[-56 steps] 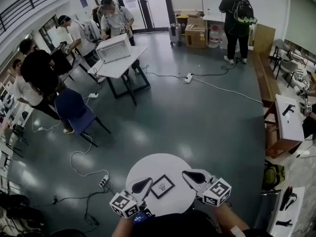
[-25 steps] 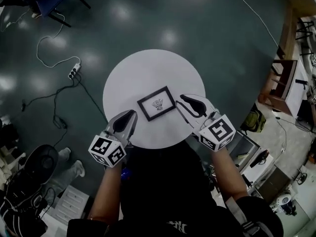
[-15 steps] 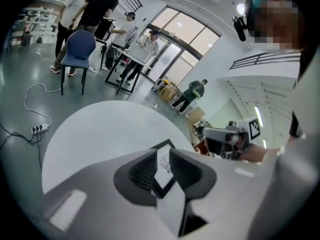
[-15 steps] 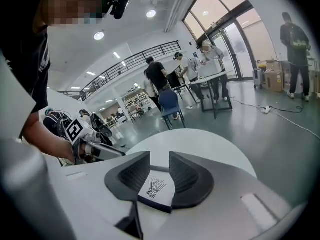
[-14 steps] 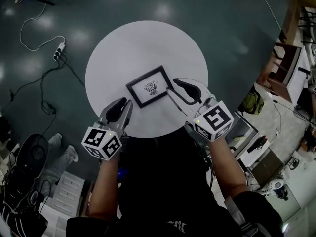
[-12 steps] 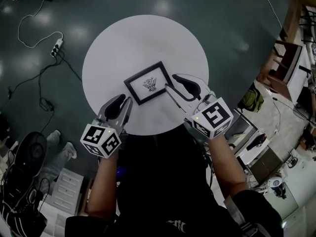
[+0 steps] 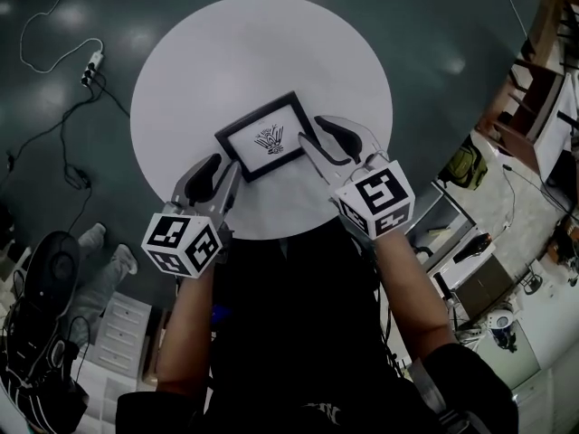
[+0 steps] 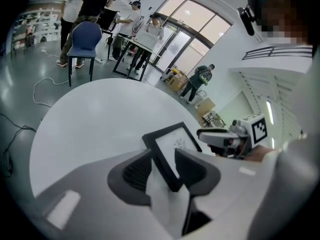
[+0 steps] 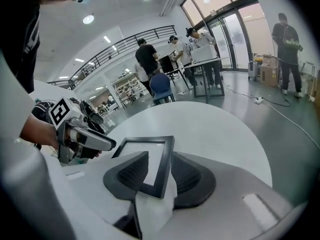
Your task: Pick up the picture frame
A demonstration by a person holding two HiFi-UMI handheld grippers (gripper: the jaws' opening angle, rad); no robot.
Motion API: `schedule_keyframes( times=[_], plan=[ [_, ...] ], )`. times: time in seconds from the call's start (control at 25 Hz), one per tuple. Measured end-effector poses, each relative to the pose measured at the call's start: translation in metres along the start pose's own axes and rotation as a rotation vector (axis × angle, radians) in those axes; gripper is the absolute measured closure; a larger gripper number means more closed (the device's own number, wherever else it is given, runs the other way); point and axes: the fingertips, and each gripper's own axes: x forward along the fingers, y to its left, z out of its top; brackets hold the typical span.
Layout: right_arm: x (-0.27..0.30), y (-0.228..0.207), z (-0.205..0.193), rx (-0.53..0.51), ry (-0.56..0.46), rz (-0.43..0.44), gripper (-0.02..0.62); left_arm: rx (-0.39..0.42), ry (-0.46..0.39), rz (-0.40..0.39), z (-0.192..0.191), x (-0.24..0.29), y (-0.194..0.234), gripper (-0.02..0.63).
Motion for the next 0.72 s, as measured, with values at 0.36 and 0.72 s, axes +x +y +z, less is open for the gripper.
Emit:
schedule_keyframes(
  times=[0.36, 0.72],
  plan=[
    [0.014, -0.013, -0.014, 0.010, 0.046, -0.057, 0.449, -0.015, 0.047, 0.051, -0.003, 0.017, 0.006, 0.451],
    [0.019, -0.009, -0.016, -0.039, 0.075, -0.064, 0.477, -0.002, 0.064, 0.092, -0.003, 0.021, 0.006, 0.468]
  ],
)
